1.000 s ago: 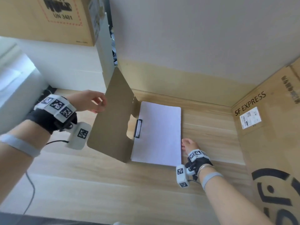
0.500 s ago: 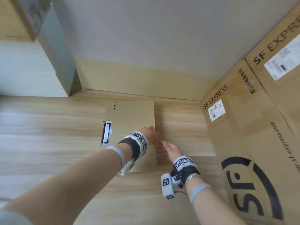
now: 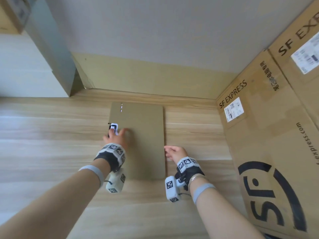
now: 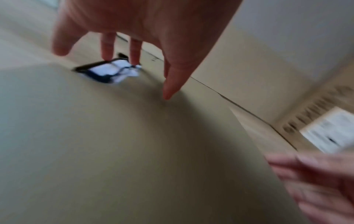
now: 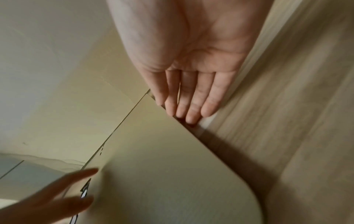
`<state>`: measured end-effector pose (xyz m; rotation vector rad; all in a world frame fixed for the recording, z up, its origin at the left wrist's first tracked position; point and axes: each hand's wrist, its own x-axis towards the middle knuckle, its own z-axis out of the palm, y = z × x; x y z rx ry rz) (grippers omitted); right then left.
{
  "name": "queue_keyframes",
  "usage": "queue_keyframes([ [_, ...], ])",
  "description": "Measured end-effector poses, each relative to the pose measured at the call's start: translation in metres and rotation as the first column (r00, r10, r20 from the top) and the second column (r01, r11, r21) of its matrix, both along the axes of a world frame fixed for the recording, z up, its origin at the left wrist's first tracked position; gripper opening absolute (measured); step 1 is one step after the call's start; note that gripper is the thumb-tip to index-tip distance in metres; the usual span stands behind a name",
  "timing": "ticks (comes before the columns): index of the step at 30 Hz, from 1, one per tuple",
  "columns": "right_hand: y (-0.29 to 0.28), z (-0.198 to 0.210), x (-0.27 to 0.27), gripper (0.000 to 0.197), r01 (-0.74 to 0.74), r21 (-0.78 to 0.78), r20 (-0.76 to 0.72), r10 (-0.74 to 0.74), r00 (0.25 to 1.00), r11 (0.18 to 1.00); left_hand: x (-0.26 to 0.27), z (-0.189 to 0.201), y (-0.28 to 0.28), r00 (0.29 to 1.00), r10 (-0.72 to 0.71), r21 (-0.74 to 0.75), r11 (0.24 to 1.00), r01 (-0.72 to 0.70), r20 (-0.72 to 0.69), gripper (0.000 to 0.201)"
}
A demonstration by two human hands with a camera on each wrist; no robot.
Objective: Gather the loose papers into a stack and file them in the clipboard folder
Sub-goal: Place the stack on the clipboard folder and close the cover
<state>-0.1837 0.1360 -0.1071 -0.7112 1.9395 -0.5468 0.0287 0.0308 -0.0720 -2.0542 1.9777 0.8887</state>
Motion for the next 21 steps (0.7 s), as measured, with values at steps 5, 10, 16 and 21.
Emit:
queue_keyframes([
  [5,-0.009,0.020,0.011,0.031,0.004,-0.011,0.007,-0.004,1.000,1.000,0.024,0.000,-0.004,0.957,0.218,0.127,0.972,-0.196,-0.191,0.069],
  [10,-0.015,0.025,0.014,0.039,-0.011,-0.008,0.026,0.011,1.000,1.000,0.050,0.003,-0.016,0.826,0.445,0.236,0.894,-0.382,-0.346,0.075],
  [16,-0.026,0.034,0.038,0.047,-0.062,-0.016,0.003,0.062,0.998,0.998,0.084,-0.012,-0.028,0.664,0.596,0.436,0.797,-0.418,-0.453,0.064],
  [21,-0.058,0.020,0.070,0.049,-0.160,0.057,-0.034,0.162,0.986,0.985,0.114,-0.007,-0.054,0.523,0.654,0.482,0.757,-0.442,-0.547,0.057],
])
